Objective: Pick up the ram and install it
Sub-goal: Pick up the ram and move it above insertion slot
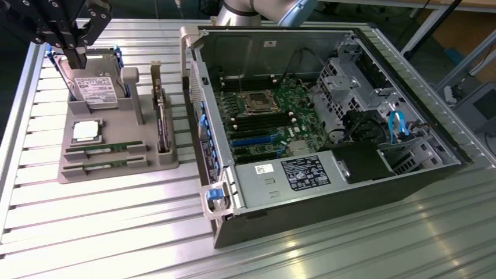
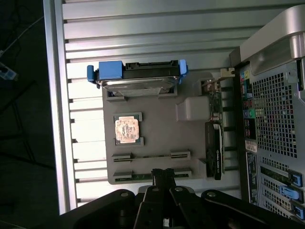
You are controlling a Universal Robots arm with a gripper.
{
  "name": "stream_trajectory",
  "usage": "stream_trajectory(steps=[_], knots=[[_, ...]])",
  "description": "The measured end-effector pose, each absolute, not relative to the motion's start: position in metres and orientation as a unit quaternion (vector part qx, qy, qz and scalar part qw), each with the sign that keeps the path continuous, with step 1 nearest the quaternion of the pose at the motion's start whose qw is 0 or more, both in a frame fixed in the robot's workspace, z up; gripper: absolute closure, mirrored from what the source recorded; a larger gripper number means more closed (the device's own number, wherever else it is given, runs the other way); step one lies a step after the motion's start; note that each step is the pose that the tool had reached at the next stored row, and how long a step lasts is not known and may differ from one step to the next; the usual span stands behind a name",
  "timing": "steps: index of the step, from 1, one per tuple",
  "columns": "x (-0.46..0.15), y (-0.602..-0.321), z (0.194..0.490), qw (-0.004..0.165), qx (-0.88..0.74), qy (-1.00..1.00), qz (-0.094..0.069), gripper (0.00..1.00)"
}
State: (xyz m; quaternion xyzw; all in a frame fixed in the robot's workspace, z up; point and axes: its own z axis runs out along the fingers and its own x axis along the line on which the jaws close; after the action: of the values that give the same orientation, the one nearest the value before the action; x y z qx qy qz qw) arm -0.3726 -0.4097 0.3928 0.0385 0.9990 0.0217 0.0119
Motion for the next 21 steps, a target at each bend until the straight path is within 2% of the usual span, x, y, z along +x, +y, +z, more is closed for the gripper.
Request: stream_trajectory(steps=[21], knots=[[-0.3726, -0.4097, 0.3926, 0.008, -0.149, 0.989, 0.023, 0.89]])
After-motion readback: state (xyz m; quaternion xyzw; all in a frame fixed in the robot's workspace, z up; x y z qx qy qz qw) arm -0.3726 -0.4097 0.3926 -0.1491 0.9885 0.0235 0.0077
